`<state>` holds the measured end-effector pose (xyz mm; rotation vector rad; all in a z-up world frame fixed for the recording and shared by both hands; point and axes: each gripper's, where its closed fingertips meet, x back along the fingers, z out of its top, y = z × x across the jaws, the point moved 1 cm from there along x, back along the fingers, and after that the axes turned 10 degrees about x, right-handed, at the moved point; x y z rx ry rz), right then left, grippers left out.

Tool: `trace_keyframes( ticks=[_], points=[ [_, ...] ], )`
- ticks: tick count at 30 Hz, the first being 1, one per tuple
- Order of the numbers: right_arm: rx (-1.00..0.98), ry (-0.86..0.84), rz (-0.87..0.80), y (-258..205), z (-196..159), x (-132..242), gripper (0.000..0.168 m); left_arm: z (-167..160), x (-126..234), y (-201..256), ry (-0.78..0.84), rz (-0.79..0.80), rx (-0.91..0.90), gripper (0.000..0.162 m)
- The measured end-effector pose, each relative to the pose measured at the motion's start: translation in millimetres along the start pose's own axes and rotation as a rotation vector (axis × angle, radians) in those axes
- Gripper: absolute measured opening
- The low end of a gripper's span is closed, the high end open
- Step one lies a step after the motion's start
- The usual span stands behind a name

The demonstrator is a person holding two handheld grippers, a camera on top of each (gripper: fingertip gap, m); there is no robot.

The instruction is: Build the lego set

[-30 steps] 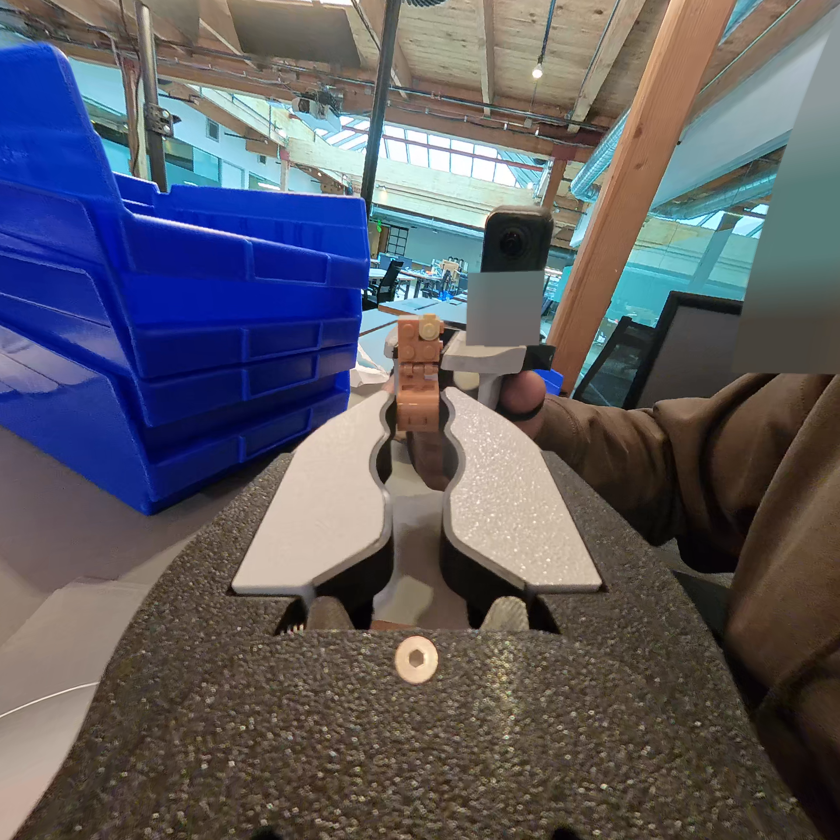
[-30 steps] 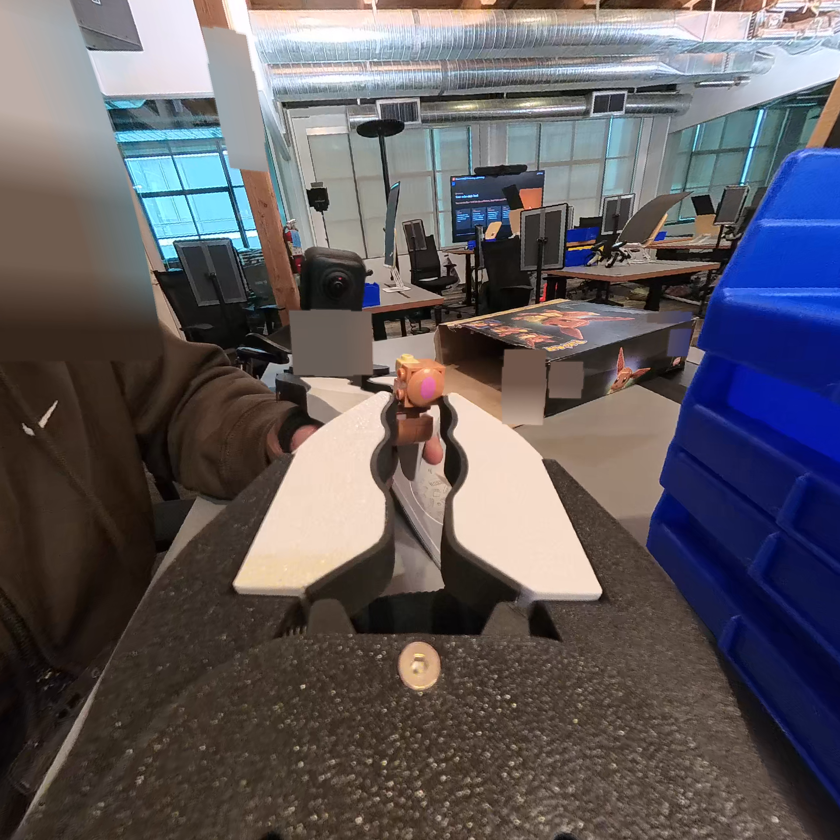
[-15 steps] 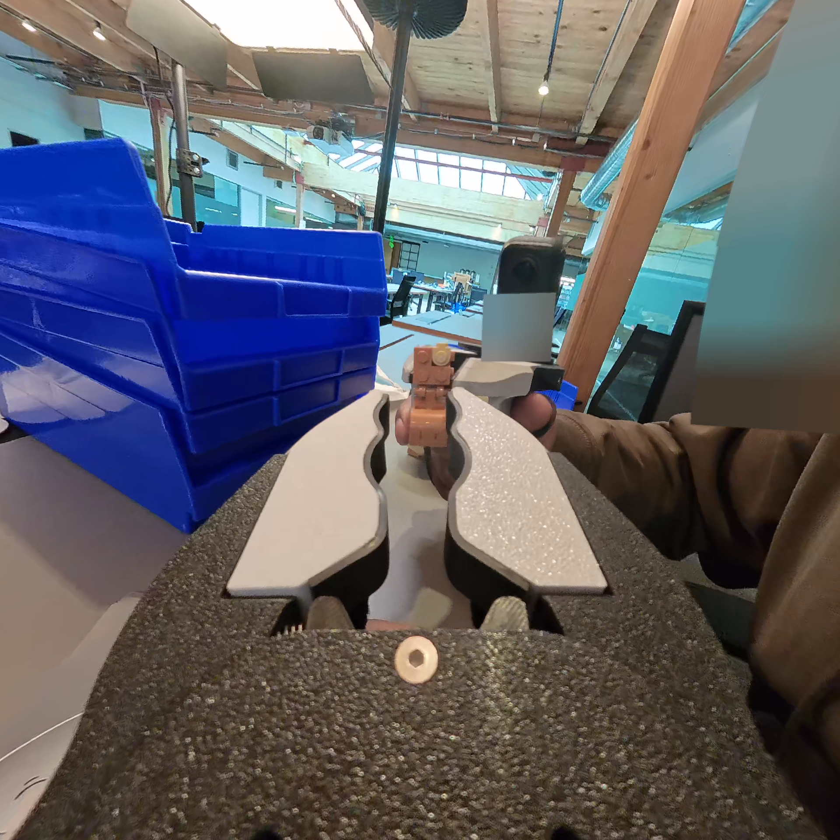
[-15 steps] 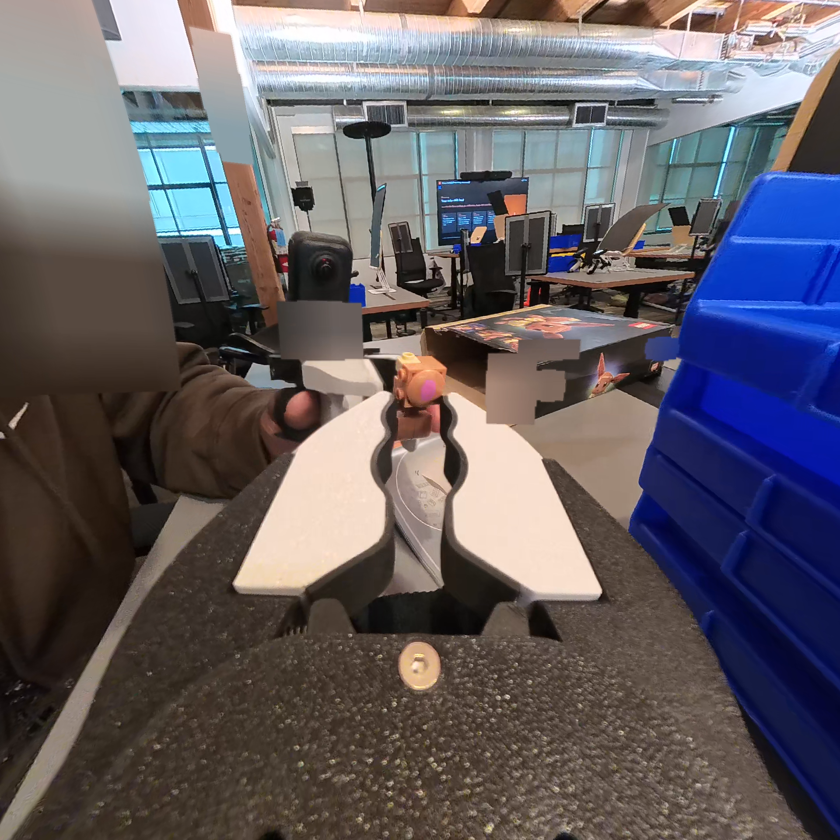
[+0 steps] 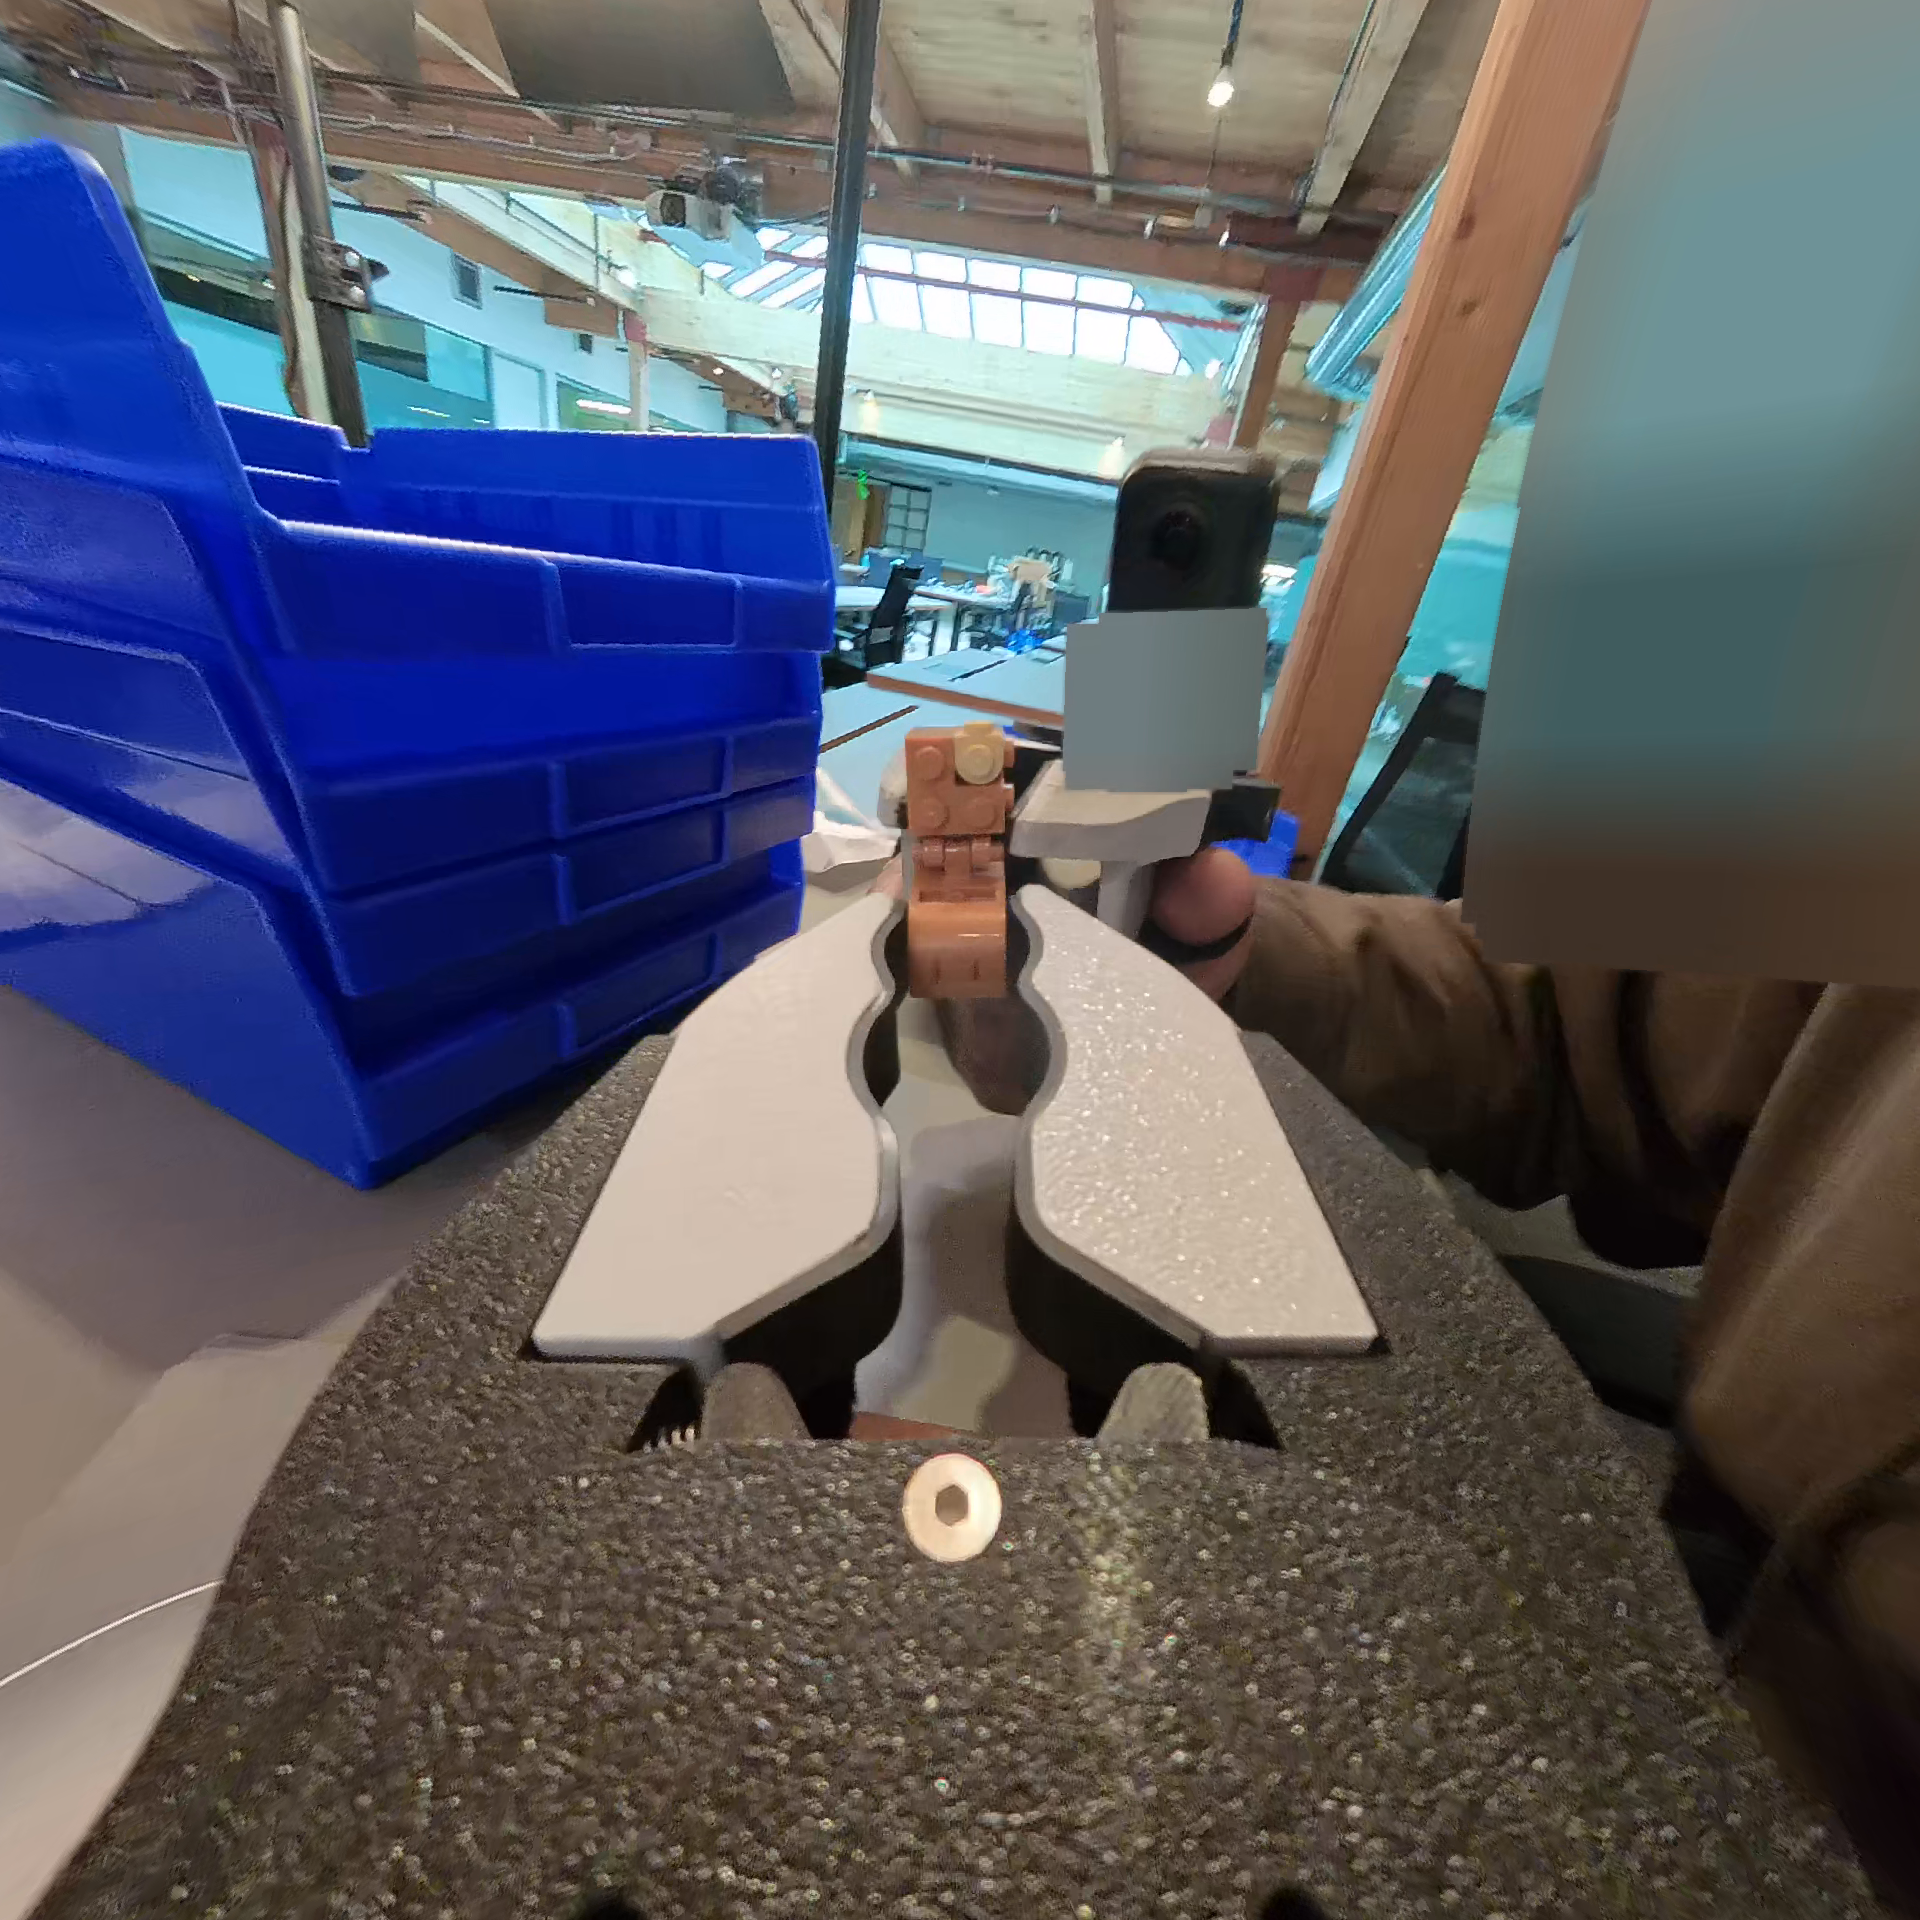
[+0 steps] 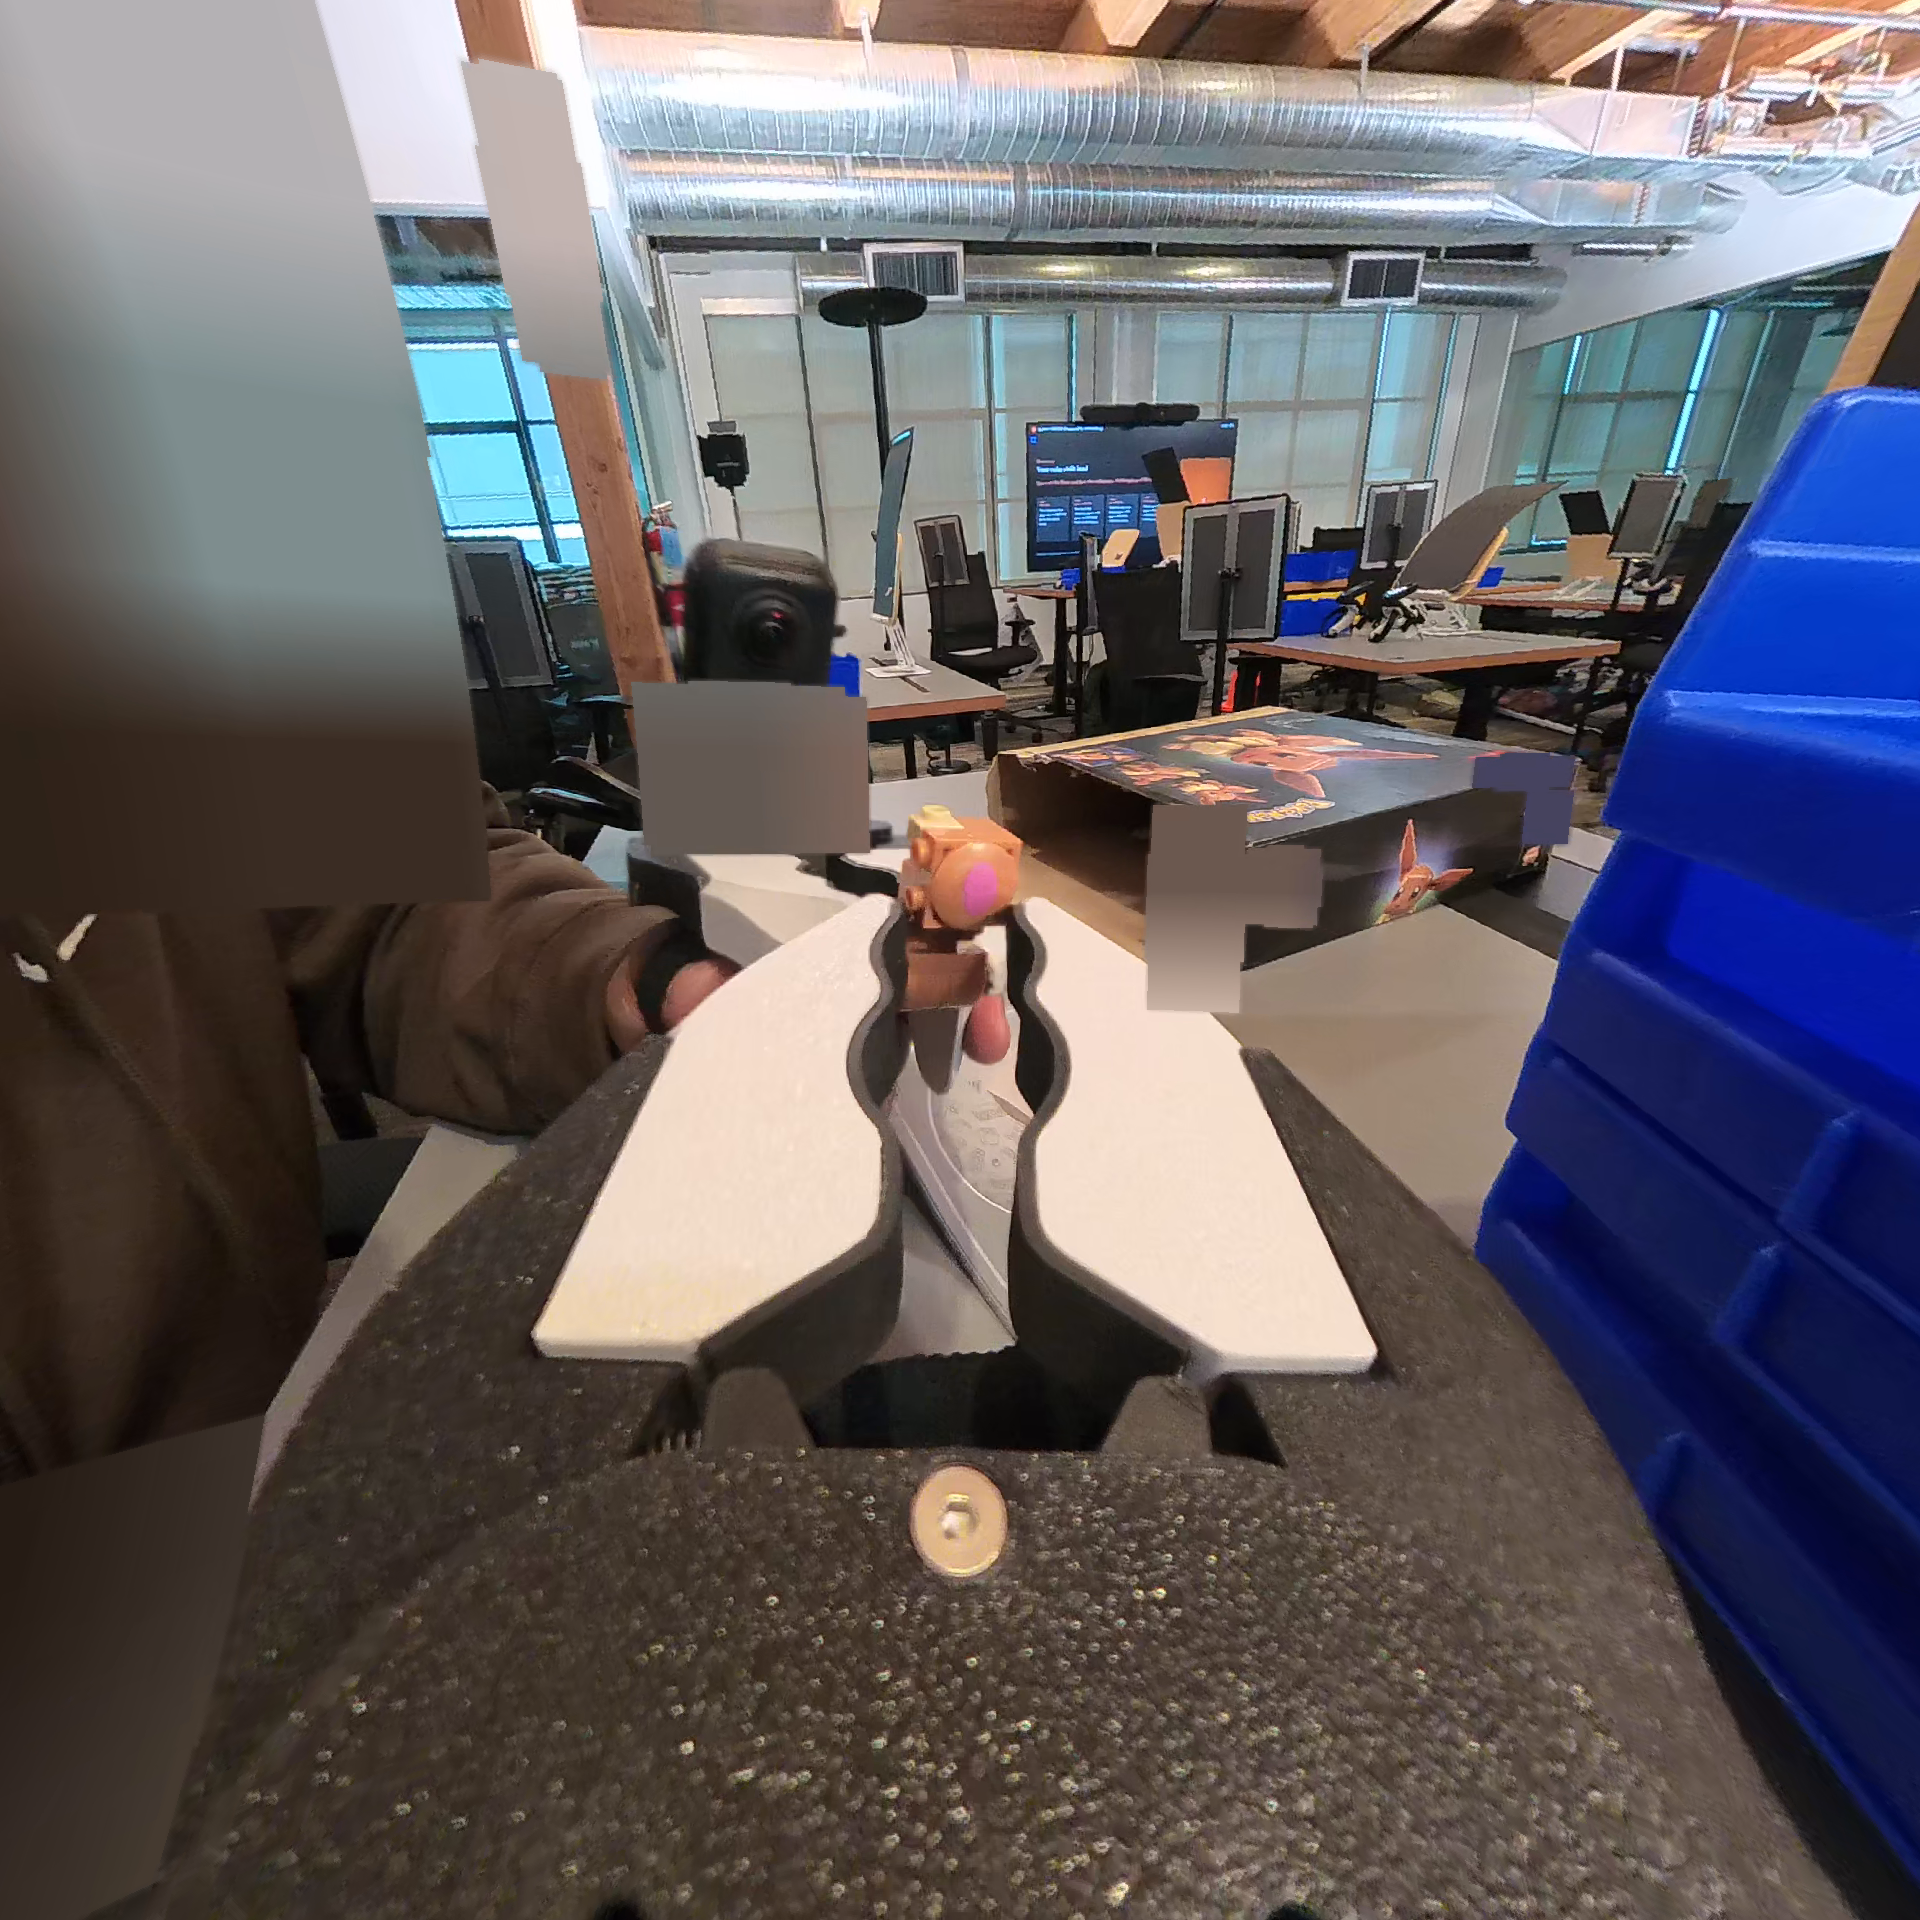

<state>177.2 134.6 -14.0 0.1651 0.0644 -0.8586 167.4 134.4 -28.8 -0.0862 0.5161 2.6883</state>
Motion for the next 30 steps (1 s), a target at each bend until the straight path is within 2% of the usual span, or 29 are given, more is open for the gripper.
trace_keyframes(
  ticks=[7,10,16,21,25,30],
  points=[
    [0.002,0.030,-0.007,1.0,4.1,1.9,0.021,13.0,6.7,4.5,0.105,-0.190,0.331,0.017],
    [-0.005,0.037,-0.007,1.4,5.3,2.3,0.021,15.2,8.5,2.6,0.125,-0.212,0.381,0.017],
    [-0.033,0.052,0.005,0.9,7.4,3.0,0.025,8.0,4.6,5.2,0.080,-0.180,0.304,0.017],
    [-0.051,0.045,0.022,-1.1,6.5,2.0,0.030,0.0,0.8,4.1,0.015,-0.078,0.122,0.017],
    [-0.046,0.045,0.031,-2.7,6.8,2.1,0.028,-3.0,-0.9,8.3,-0.016,-0.030,-0.018,0.017],
    [-0.024,0.042,0.047,-6.1,7.6,2.2,0.019,-3.3,-0.6,8.0,-0.029,-0.031,-0.028,0.017]
  ],
)
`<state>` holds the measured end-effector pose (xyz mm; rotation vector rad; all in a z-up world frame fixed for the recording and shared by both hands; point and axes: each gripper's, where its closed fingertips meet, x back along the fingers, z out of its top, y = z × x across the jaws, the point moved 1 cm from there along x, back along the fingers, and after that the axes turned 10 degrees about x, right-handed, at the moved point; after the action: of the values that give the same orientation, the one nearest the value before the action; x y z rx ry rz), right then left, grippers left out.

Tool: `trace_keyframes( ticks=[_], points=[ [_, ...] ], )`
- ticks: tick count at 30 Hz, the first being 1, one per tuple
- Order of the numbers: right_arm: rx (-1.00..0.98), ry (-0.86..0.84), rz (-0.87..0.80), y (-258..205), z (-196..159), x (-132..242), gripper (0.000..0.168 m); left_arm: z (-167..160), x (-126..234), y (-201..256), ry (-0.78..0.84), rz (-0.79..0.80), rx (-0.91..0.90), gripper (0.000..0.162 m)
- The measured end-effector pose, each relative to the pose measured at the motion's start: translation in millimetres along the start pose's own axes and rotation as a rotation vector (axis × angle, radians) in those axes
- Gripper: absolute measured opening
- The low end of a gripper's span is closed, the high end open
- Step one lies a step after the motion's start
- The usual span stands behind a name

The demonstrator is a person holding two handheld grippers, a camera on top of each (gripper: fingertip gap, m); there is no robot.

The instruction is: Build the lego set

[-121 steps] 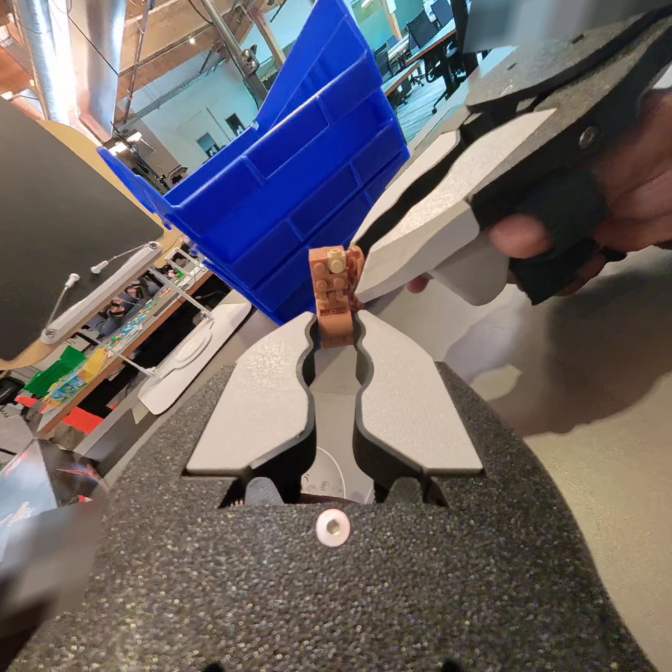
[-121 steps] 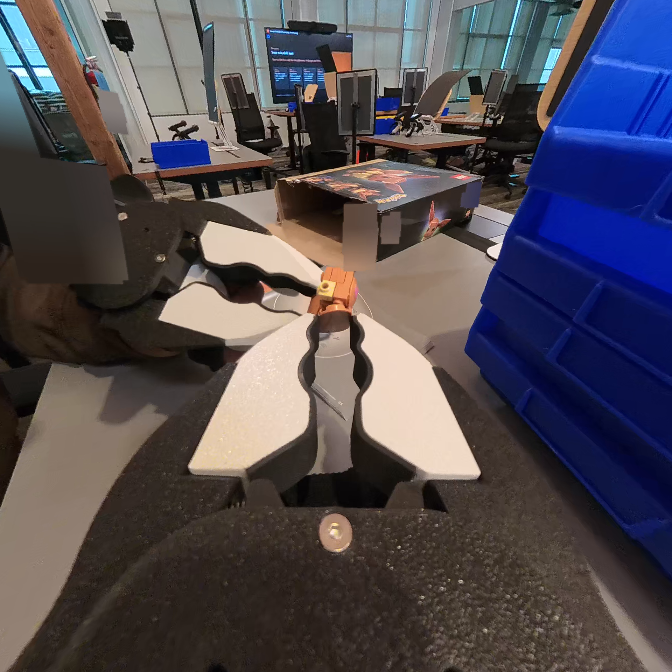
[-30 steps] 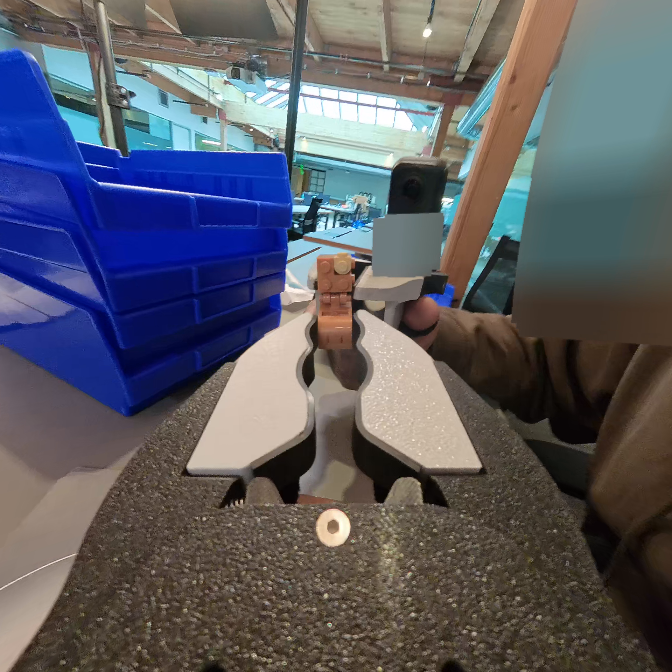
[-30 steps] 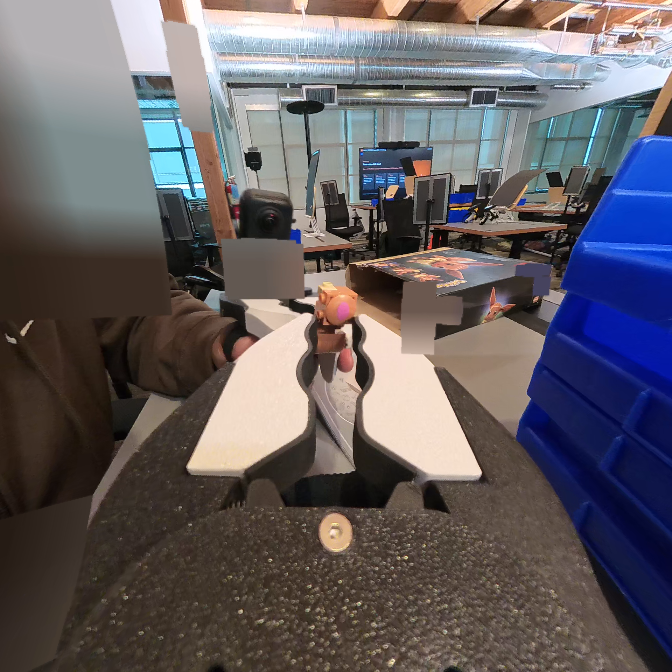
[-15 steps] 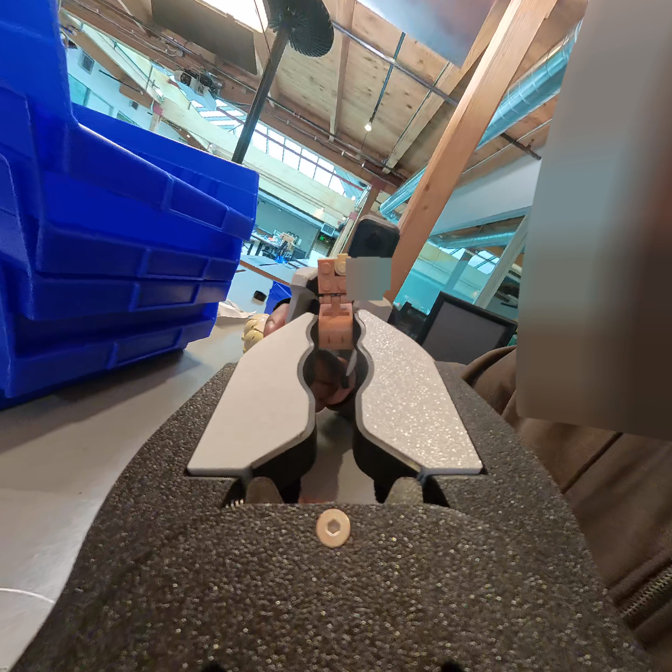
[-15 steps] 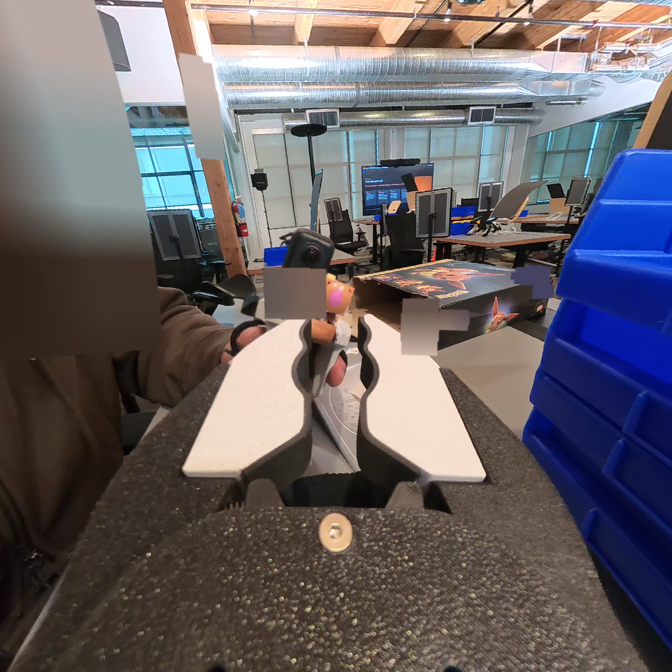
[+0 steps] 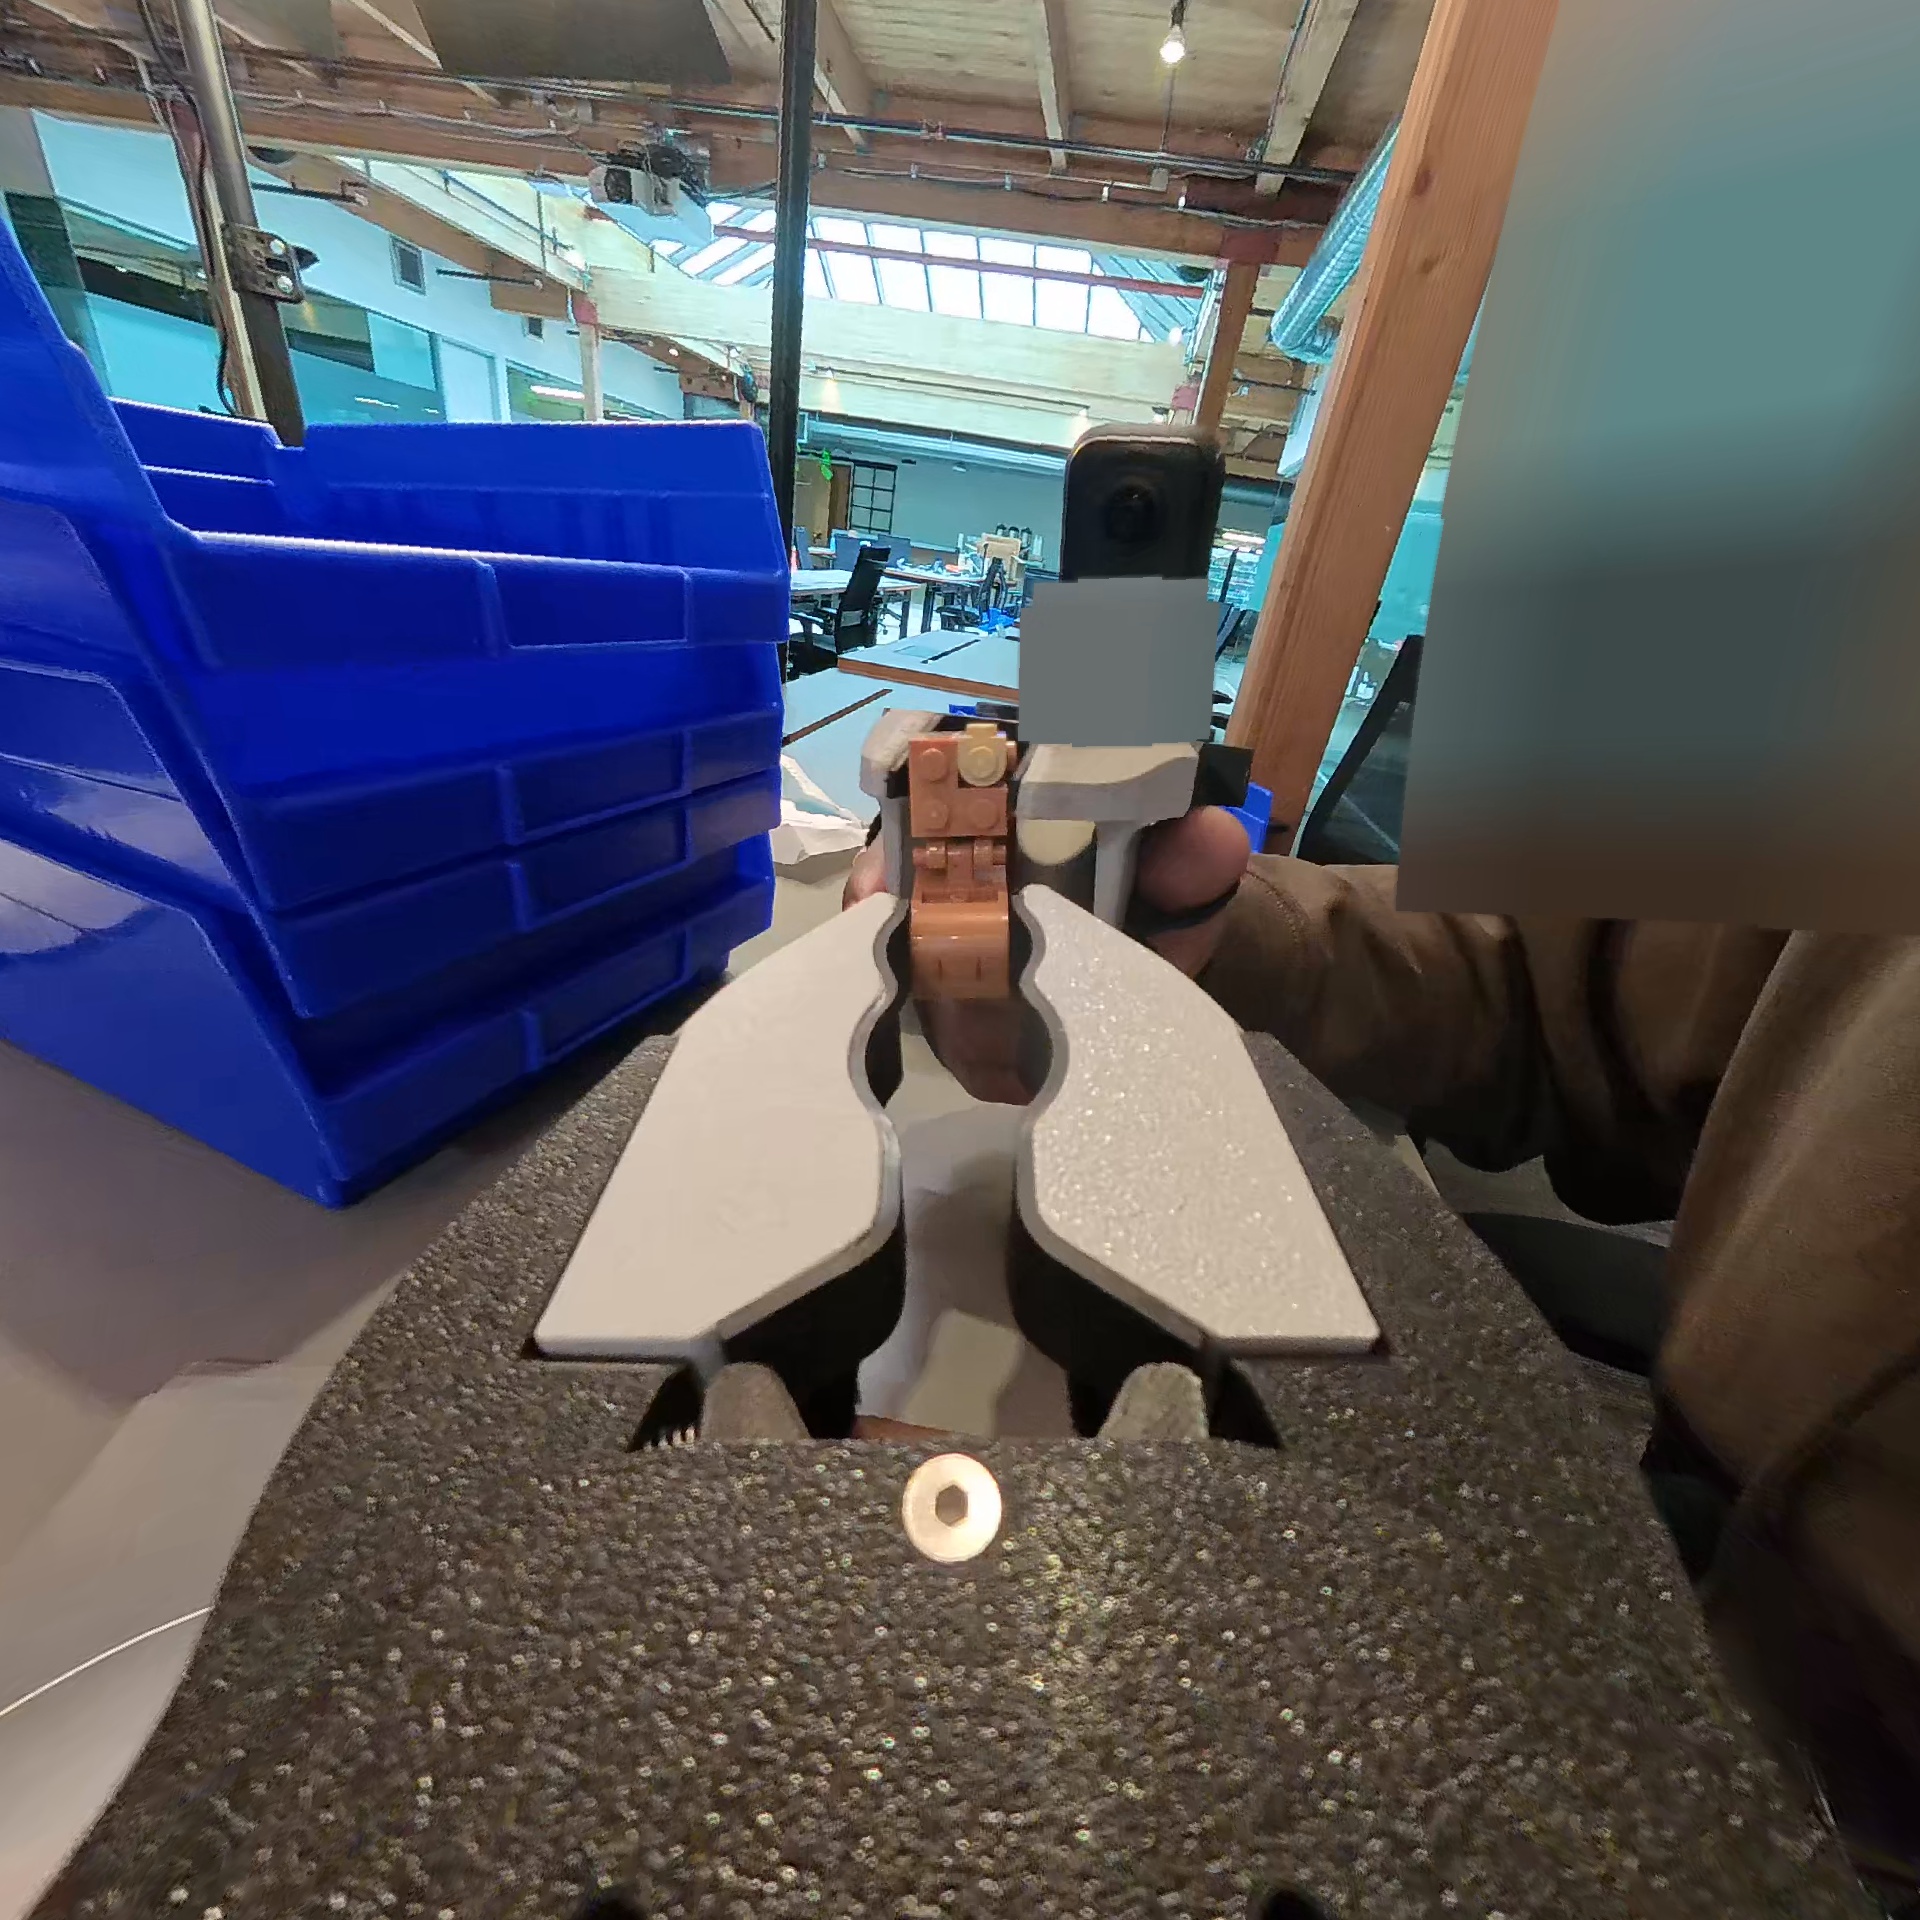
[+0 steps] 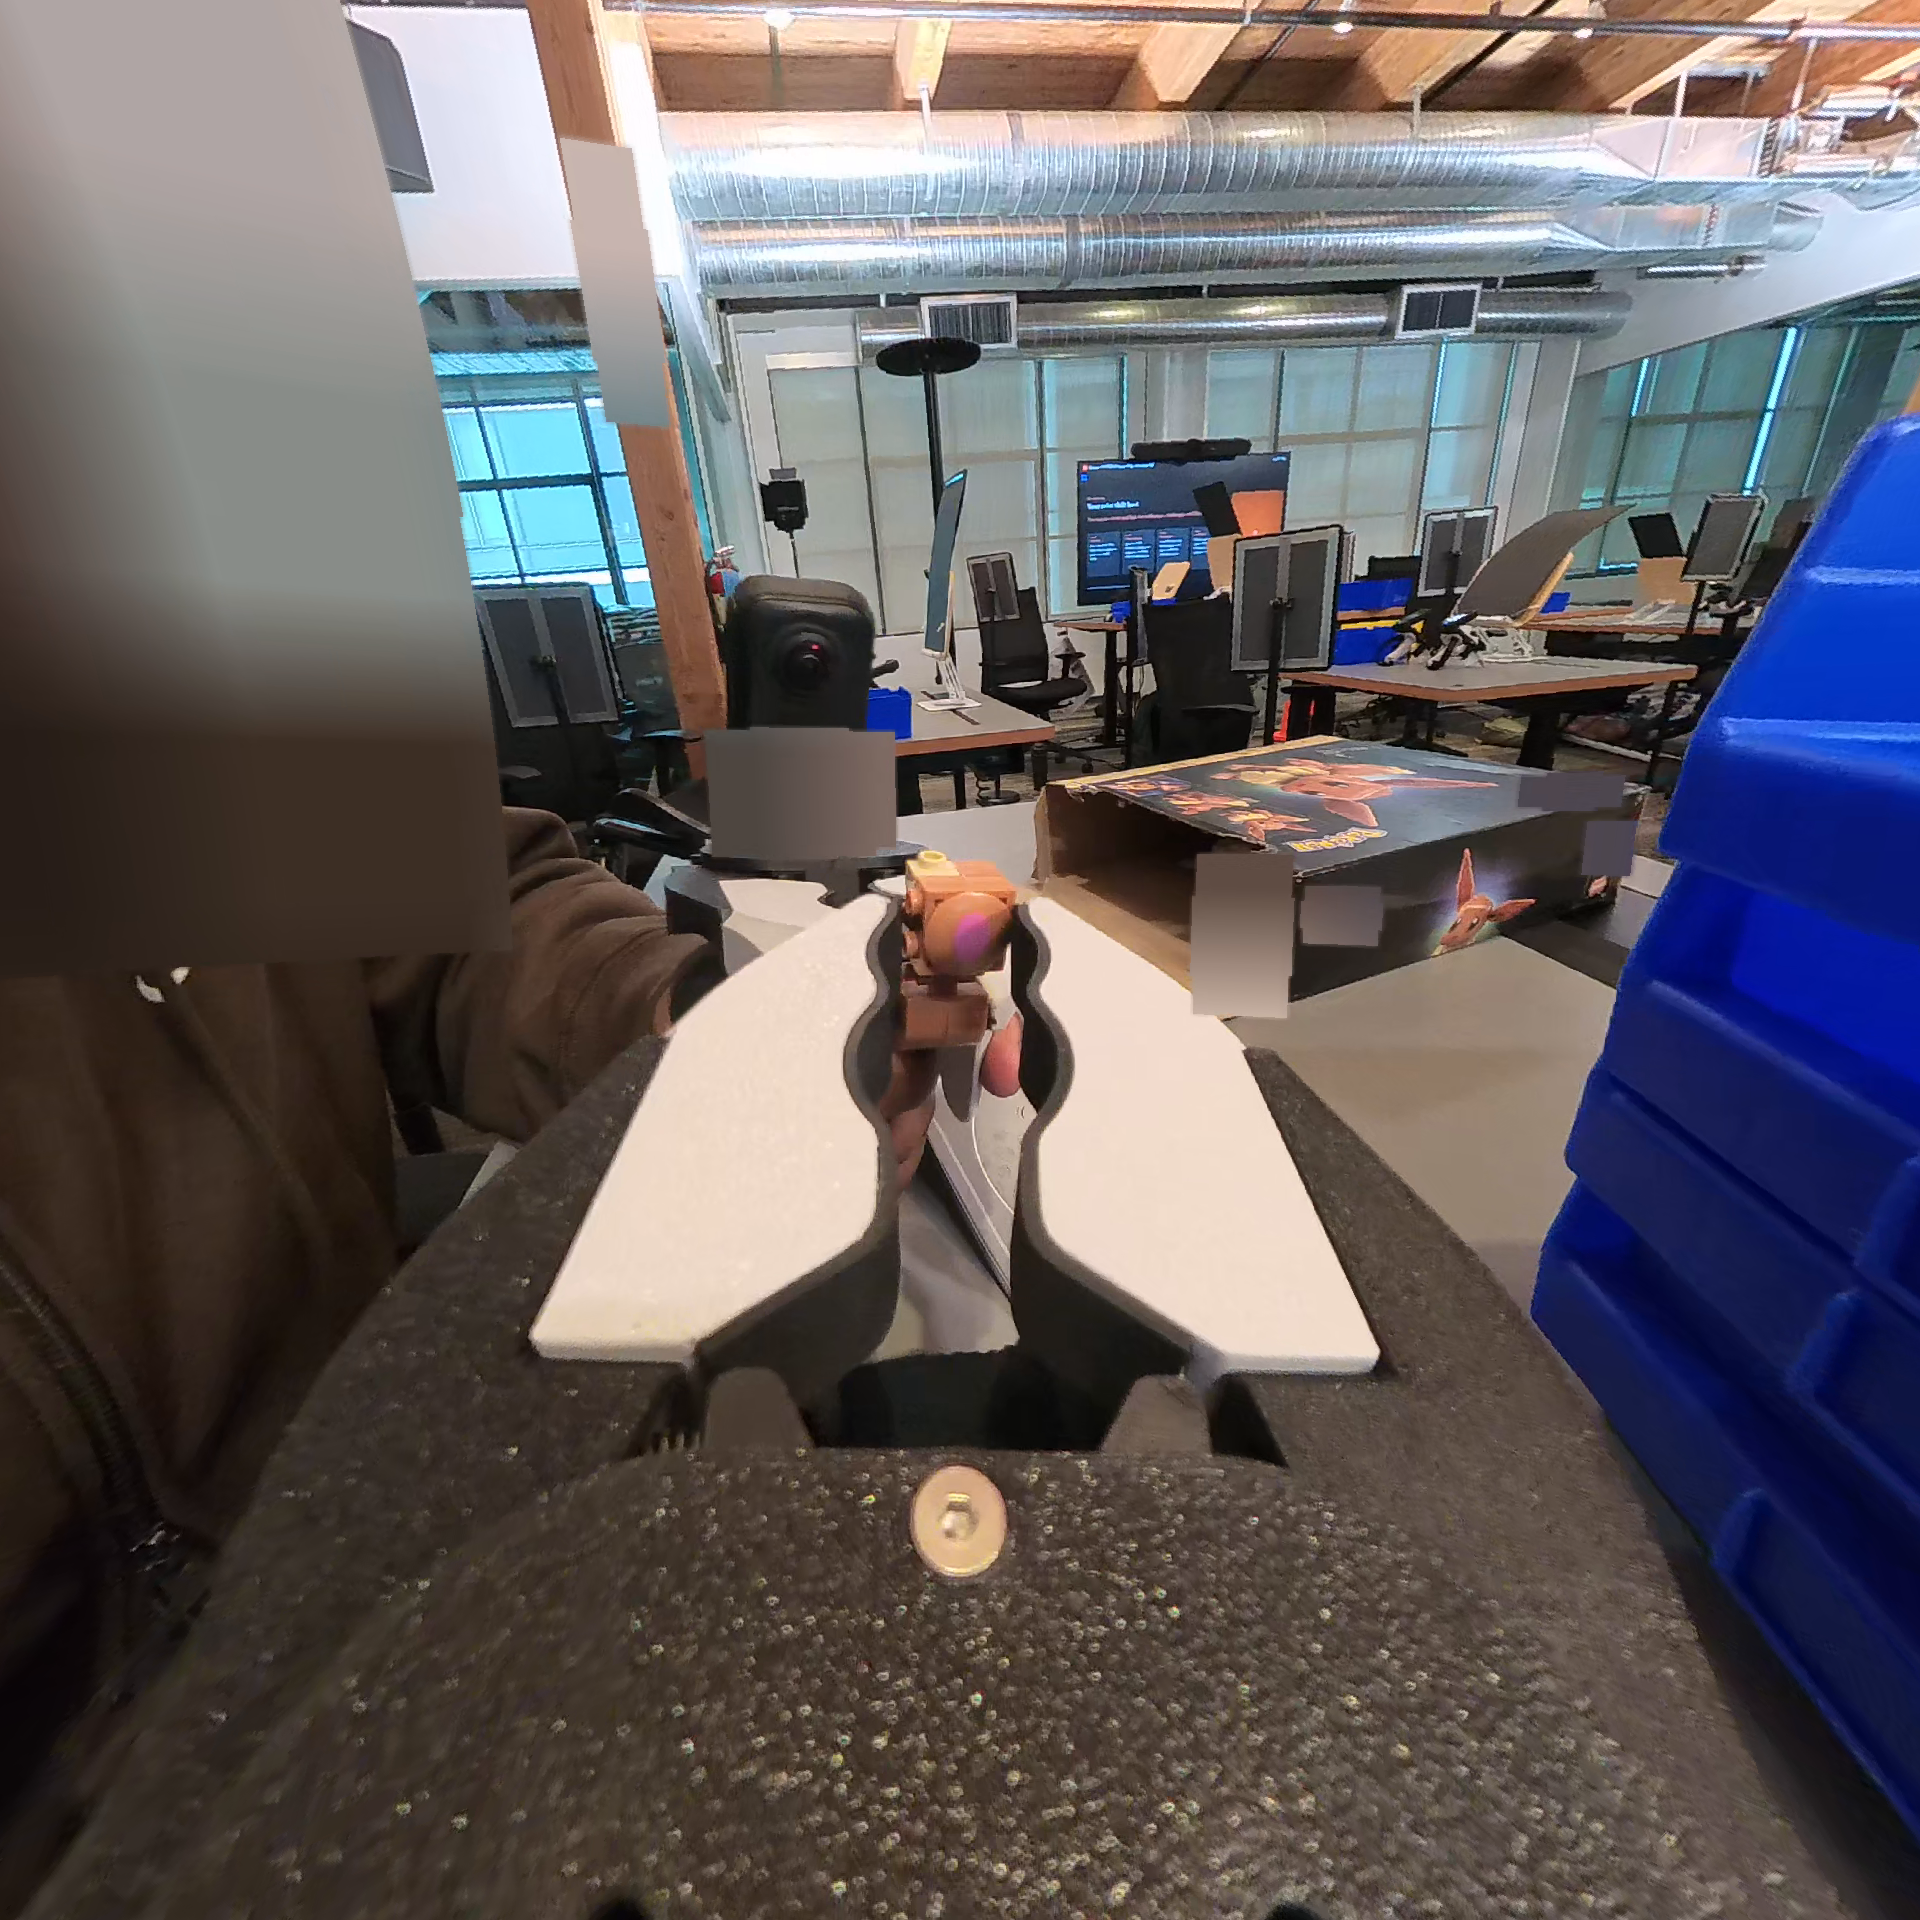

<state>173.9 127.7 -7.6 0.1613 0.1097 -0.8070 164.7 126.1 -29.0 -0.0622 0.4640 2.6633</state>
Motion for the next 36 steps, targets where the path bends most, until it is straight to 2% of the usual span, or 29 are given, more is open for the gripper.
trace_keyframes(
  ticks=[7,19,22,25,31,33,36],
  points=[
    [0.034,-0.015,0.044,-5.8,2.8,1.8,0.019,-1.5,0.0,6.4,-0.060,-0.097,0.061,0.017],
    [-0.039,-0.030,0.118,-10.3,-2.5,2.2,0.019,-8.7,1.3,10.8,-0.145,-0.260,0.328,0.017],
    [-0.027,-0.037,0.061,-3.1,-3.9,1.7,0.019,-6.4,0.9,3.7,-0.137,-0.172,0.238,0.017],
    [0.044,-0.068,-0.053,9.4,-7.2,1.8,0.020,0.2,2.5,-10.1,-0.122,-0.003,0.092,0.017],
    [0.459,-0.190,-0.308,24.5,-8.7,4.4,0.021,-1.9,10.7,-41.9,-0.204,0.387,-0.305,0.017],
    [0.586,-0.256,-0.336,22.3,-14.4,1.5,0.018,-4.9,12.1,-46.6,-0.241,0.472,-0.424,0.017],
    [0.654,-0.332,-0.330,17.6,-28.8,-5.3,0.016,-11.0,11.7,-48.2,-0.291,0.537,-0.532,0.017]
  ],
)
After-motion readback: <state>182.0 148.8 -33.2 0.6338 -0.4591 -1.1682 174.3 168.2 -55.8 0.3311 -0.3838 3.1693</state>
